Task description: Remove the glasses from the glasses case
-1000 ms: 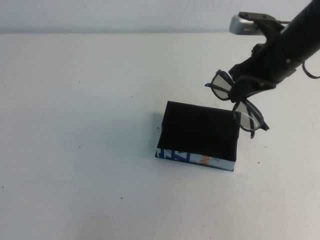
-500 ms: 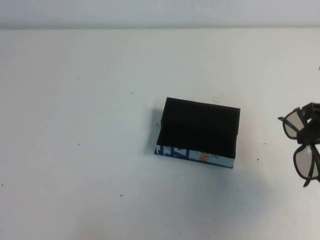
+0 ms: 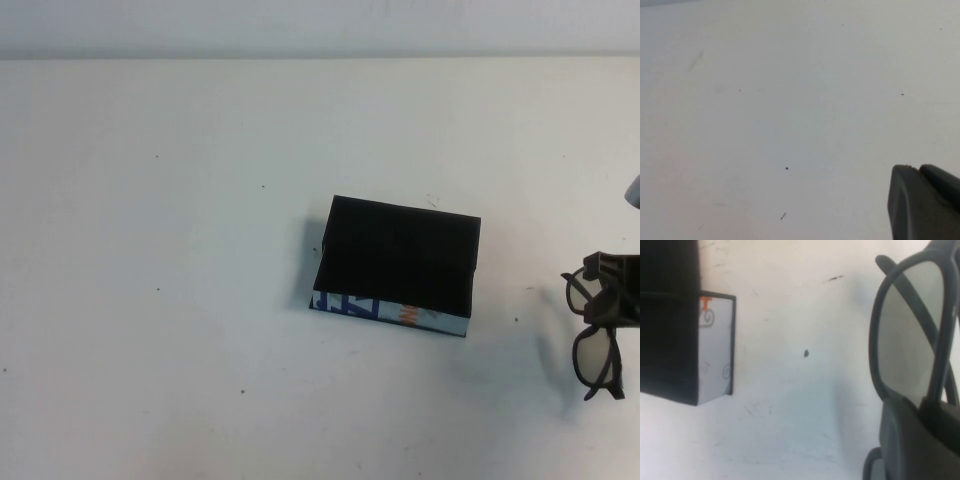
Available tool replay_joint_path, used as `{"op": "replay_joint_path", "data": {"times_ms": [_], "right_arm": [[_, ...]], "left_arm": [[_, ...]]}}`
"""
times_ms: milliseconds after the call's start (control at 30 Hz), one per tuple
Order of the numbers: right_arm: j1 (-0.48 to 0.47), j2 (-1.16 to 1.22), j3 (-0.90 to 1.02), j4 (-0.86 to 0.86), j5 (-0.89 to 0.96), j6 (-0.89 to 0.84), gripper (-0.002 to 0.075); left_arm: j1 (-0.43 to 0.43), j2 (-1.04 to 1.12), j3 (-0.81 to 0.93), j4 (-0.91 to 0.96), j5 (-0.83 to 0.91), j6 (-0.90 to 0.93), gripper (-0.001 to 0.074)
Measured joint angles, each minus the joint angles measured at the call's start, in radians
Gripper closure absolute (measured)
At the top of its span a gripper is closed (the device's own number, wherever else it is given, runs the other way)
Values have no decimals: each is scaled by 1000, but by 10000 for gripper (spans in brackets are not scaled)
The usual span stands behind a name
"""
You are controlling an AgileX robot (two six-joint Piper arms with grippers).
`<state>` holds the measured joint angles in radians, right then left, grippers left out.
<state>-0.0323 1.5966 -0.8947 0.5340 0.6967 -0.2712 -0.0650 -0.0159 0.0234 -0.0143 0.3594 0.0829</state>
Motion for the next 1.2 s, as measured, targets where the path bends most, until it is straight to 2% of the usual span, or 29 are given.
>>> {"op": "replay_joint_path", "data": {"times_ms": [433, 500, 667, 833, 967, 1200], "right_arm": [[0, 56, 0, 12, -26, -121, 697], [0, 56, 0, 12, -26, -146, 667], [0, 56, 0, 22, -26, -170, 516], [0, 56, 0, 37, 23, -174, 473], [0, -6, 1, 37, 60, -176, 510], [0, -313, 1, 35, 24, -178, 691]], "left_arm": [[0, 0, 0, 0, 0, 0, 739], [0, 0, 0, 0, 0, 0, 739], [0, 0, 0, 0, 0, 0, 739], [0, 0, 0, 0, 0, 0, 739], [0, 0, 0, 0, 0, 0, 739], [0, 0, 0, 0, 0, 0, 739]]}}
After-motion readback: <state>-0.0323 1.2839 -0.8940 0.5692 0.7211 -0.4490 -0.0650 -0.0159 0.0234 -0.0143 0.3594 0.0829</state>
